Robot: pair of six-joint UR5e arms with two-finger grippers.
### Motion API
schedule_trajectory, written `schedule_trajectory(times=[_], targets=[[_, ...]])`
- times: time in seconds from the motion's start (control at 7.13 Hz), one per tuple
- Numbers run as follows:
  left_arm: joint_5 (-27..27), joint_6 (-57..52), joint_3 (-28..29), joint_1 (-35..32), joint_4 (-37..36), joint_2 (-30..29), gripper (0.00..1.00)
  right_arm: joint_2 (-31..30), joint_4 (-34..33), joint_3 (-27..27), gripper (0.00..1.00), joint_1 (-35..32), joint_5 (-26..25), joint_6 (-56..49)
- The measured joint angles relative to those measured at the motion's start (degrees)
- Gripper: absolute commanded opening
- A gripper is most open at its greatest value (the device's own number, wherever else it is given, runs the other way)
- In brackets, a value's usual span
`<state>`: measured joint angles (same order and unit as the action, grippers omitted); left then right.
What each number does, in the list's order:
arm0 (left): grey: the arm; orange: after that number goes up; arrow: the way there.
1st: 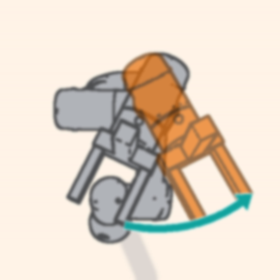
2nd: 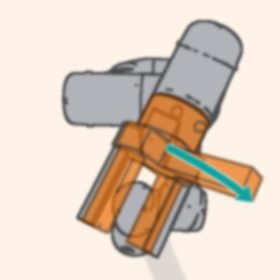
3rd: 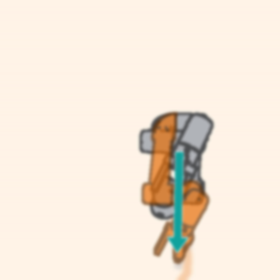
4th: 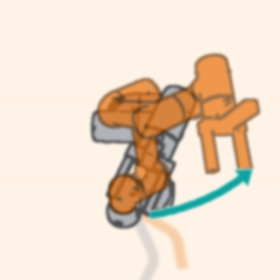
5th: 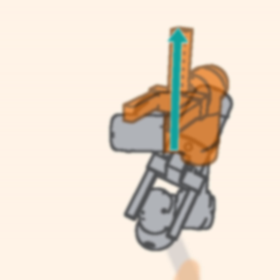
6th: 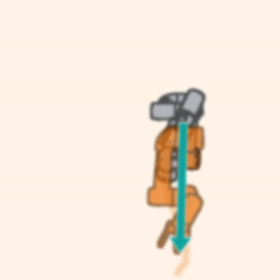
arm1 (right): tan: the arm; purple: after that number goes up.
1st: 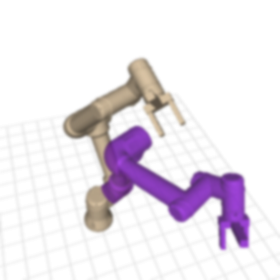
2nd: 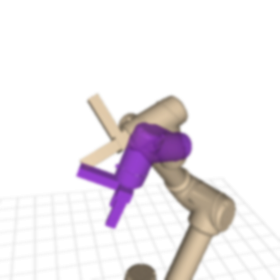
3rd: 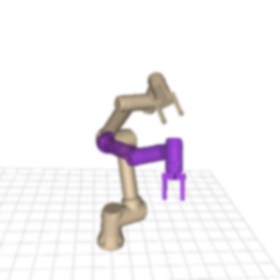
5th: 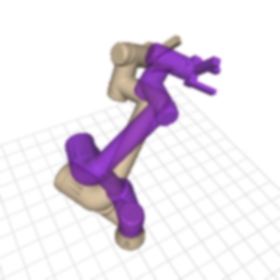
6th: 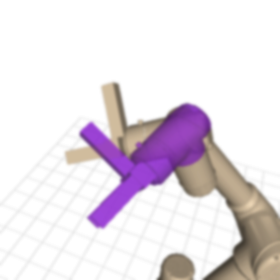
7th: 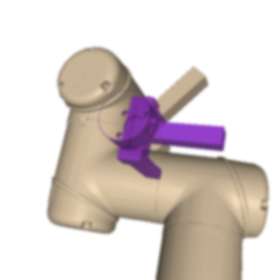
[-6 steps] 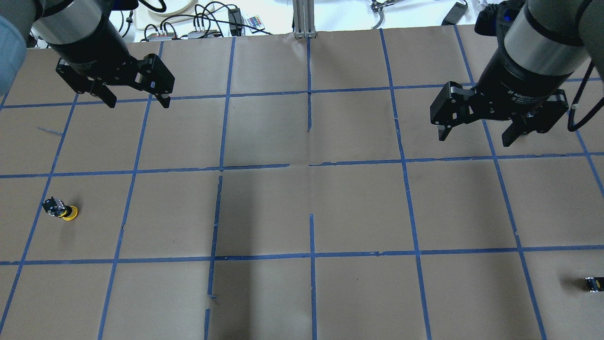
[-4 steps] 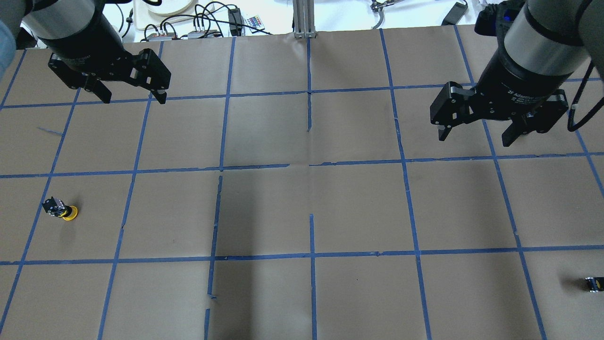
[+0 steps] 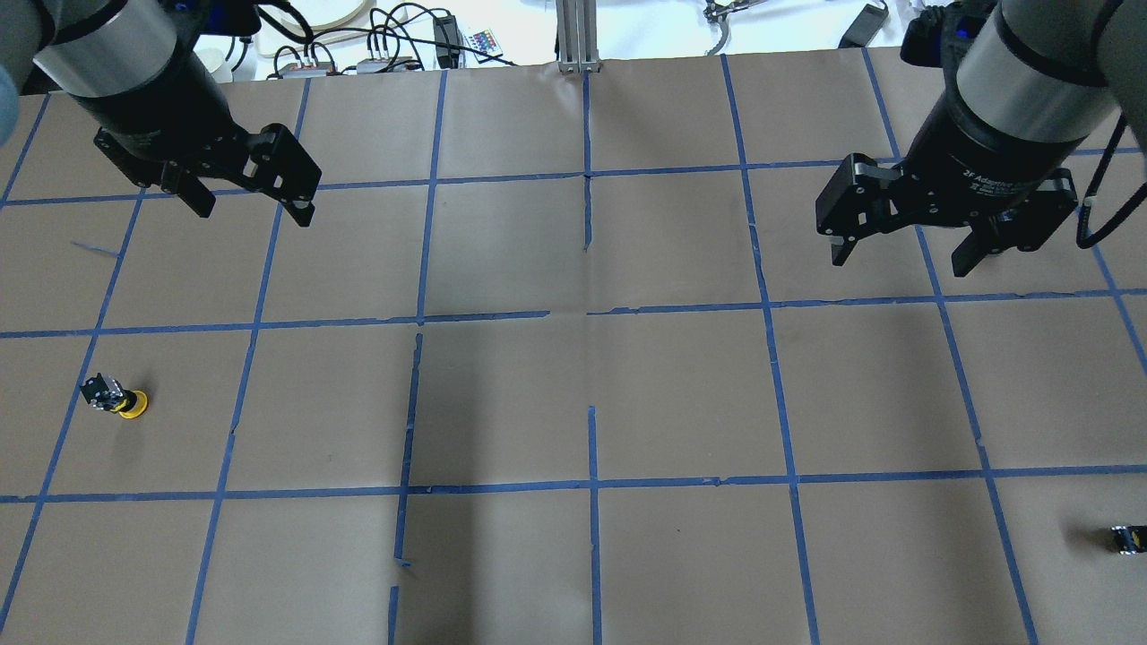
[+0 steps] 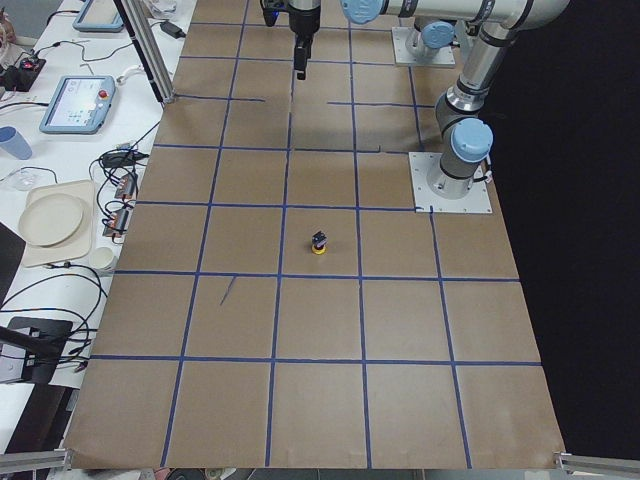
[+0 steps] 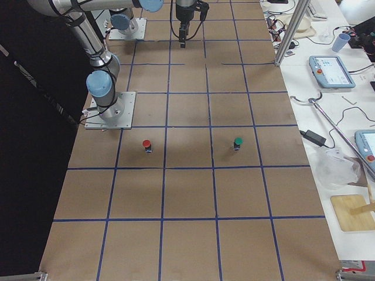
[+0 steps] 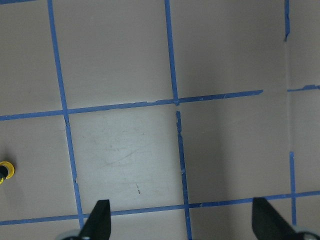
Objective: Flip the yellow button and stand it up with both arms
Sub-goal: 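Move the left gripper down toward the yellow button lying on its side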
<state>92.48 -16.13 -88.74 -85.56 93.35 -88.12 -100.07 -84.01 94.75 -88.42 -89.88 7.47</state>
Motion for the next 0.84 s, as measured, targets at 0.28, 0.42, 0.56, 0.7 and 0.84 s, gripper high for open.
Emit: schedule_trajectory(times=[0.28, 0.42, 0.56, 0.7, 0.84], targets=[[3.6, -12.1, -4.8, 5.1, -0.9, 0.9, 0.95, 0.0, 0.0, 0.0, 1.0, 0.0, -0.1, 0.0], [4.0, -18.7, -7.5, 9.5, -2.7, 1.0, 0.95, 0.0, 0.1, 0.0, 1.0, 0.0, -0.1, 0.0], [4.0, -25.7, -10.0, 14.6, -5.4, 0.7, 0.96, 0.0, 0.1, 0.0, 1.0, 0.0, -0.1, 0.0], [3.9, -33.7, -12.9, 20.0, -10.2, 0.2, 0.97, 0.1, 0.1, 0.0, 1.0, 0.0, -0.2, -0.1], [3.2, -41.8, -16.3, 25.1, -16.8, -0.7, 0.98, 0.1, 0.1, 0.0, 1.0, 0.0, -0.2, -0.1]])
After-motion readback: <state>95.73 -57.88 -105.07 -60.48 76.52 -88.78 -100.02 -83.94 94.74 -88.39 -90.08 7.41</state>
